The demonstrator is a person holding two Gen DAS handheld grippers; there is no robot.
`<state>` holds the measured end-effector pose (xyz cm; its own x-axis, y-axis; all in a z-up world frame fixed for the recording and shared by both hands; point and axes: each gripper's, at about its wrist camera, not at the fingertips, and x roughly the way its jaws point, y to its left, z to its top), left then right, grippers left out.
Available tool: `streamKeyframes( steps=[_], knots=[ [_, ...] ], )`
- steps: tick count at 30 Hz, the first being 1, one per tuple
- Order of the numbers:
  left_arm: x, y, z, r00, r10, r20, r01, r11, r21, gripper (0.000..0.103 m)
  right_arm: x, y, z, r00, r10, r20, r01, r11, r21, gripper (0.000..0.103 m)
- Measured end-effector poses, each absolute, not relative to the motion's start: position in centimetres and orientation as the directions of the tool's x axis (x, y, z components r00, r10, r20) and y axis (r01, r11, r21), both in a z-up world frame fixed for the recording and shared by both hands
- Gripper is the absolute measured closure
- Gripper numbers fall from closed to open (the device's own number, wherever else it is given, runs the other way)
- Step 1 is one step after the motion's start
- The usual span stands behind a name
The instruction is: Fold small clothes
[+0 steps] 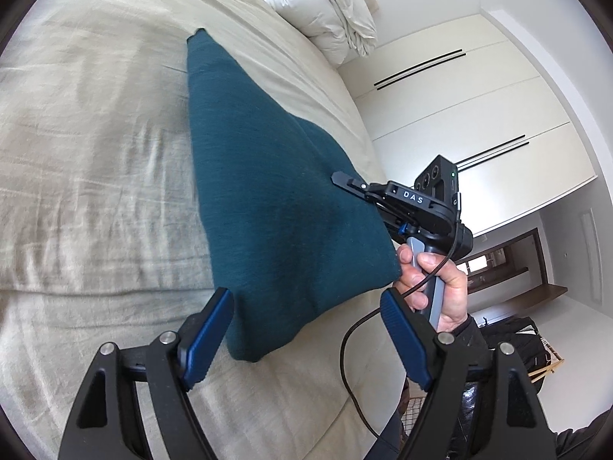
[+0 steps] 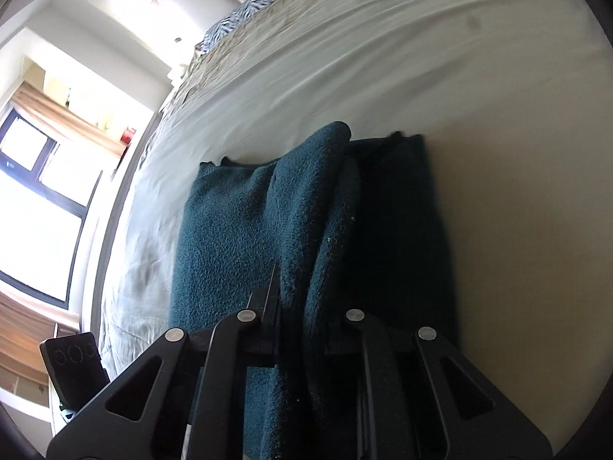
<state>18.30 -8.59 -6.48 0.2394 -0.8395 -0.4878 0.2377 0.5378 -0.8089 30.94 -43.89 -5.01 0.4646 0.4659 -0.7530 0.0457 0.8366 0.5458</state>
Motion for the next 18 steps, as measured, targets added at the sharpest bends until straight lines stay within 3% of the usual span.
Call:
streamKeyframes(
  steps=[9,13,18],
  knots=[
    [20.6,-8.9,-5.7,0.257,-0.821,-0.509,0.237,0.564,-0.791,0.023,29.8,-46.2,-5.8,0.486,0.459,-0.744,0.094,0.819,0.566,0.090],
    [22.0,-9.8,-5.4,0.267,-0.800,-0.538,0.246,0.596,-0.764,0.023,29.6,-45.9,-7.5,0.426,0.418,-0.802,0.075,0.867,0.492,0.090],
    [24.2,-11.0,-5.8,0.279,-0.762,-0.584,0.228,0.644,-0.730,0.022,29.0,-47.6,-7.4,0.438,0.480,-0.760,0.109,0.811,0.575,0.086]
  ],
)
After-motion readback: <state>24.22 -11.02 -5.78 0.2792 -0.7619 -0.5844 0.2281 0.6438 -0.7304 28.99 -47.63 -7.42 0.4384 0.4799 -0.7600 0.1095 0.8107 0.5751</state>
